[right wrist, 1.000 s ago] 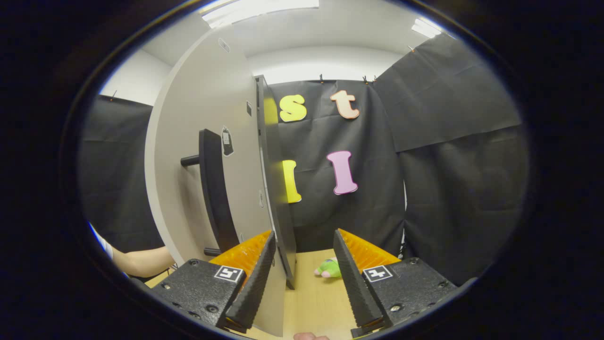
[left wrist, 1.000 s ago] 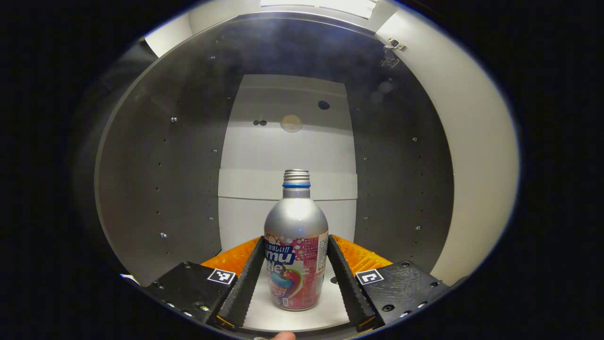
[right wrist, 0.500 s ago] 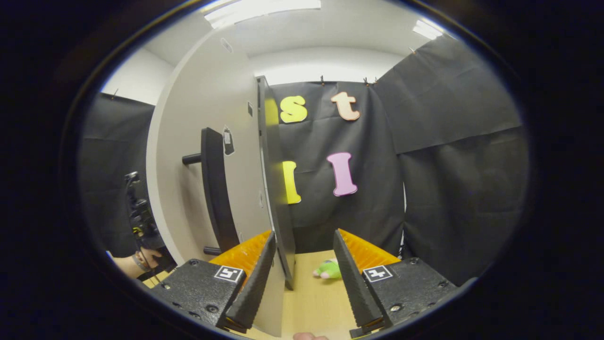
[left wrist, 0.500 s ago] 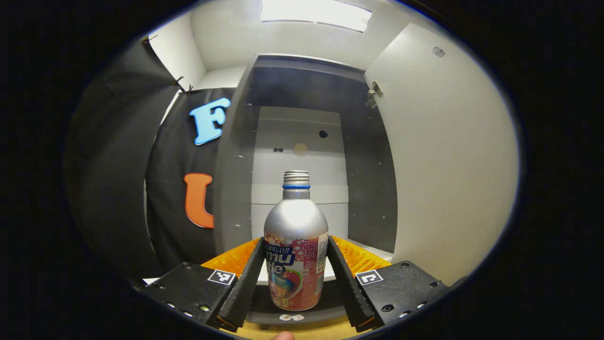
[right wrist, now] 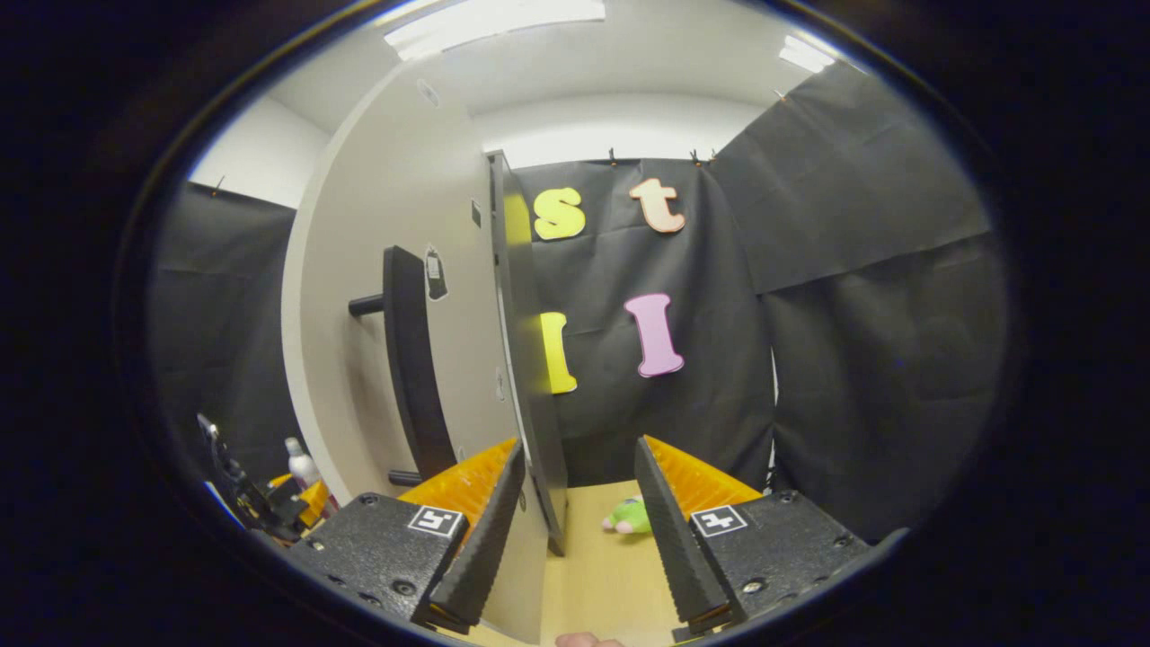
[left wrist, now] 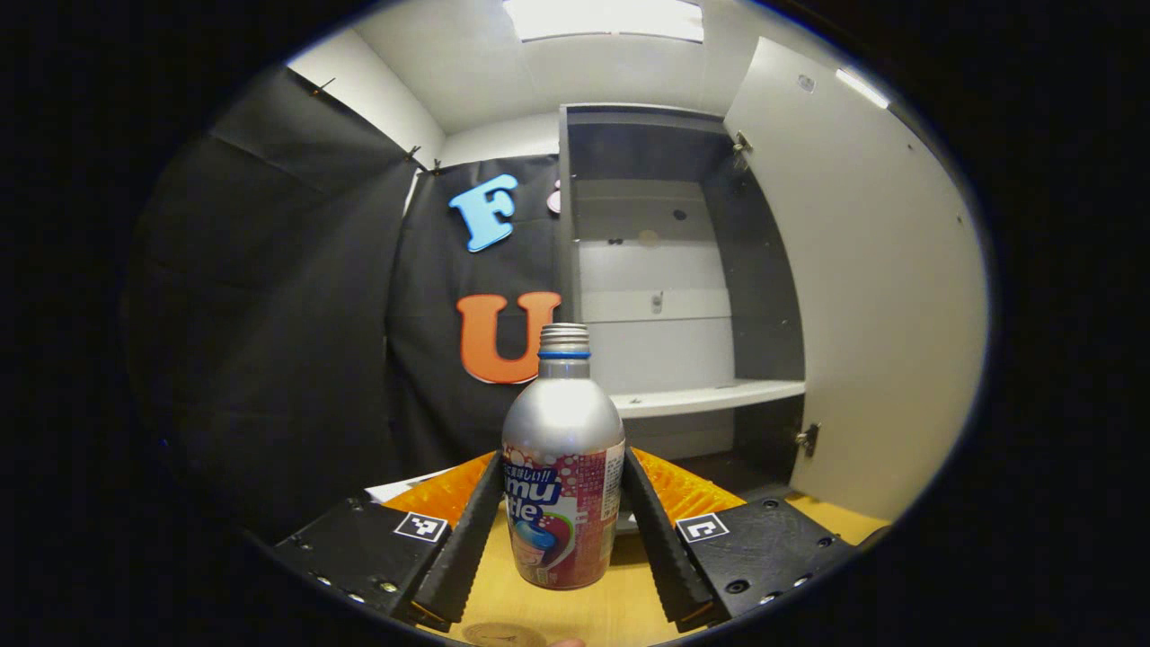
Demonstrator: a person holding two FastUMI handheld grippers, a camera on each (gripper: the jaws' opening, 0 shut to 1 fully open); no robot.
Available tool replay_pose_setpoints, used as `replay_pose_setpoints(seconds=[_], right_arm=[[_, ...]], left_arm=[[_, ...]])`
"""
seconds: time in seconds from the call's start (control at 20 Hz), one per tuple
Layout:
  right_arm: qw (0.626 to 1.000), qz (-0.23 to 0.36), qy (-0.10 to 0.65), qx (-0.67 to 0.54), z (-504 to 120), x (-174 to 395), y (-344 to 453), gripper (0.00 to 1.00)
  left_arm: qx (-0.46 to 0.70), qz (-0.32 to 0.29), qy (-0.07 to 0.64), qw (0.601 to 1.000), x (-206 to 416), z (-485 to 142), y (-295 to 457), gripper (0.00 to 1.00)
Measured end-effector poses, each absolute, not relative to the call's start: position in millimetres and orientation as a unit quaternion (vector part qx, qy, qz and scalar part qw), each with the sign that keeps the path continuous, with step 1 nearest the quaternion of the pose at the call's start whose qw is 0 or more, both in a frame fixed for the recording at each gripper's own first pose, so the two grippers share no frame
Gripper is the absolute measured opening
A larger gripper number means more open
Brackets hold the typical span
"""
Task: Open the cabinet door with the right hand, grasp the bottle in the cabinet with the left hand and place it on the coaster, then close the cabinet door with the right hand.
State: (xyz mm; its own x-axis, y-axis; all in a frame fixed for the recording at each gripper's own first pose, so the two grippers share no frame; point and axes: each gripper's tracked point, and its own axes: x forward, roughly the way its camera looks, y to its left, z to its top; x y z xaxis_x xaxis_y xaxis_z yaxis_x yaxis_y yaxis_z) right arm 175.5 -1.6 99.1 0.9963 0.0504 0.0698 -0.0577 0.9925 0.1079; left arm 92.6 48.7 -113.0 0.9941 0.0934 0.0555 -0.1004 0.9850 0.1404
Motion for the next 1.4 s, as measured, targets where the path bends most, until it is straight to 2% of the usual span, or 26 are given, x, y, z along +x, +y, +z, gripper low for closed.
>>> replay_pose_setpoints(seconds=[0.2, 0.55, 1.0, 1.4], right_arm=[[0.998, 0.015, -0.031, 0.051, 99.7, 173.2, -2.6, 0.78], [0.999, 0.0, -0.023, 0.048, 98.7, 171.3, -3.3, 0.78], [0.999, -0.018, -0.019, 0.032, 100.1, 168.9, -4.4, 0.77], [0.999, -0.024, -0.02, 0.033, 99.9, 168.7, -5.0, 0.78]], left_arm=[[0.051, 0.096, 0.023, 0.994, 74.0, -186.2, 78.2, 0.77], [0.053, 0.142, 0.066, 0.986, 57.8, -252.7, 114.0, 0.77], [0.032, 0.15, 0.084, 0.985, 64.9, -288.1, 127.6, 0.78], [0.041, 0.149, 0.081, 0.985, 58.7, -289.2, 122.8, 0.78]])
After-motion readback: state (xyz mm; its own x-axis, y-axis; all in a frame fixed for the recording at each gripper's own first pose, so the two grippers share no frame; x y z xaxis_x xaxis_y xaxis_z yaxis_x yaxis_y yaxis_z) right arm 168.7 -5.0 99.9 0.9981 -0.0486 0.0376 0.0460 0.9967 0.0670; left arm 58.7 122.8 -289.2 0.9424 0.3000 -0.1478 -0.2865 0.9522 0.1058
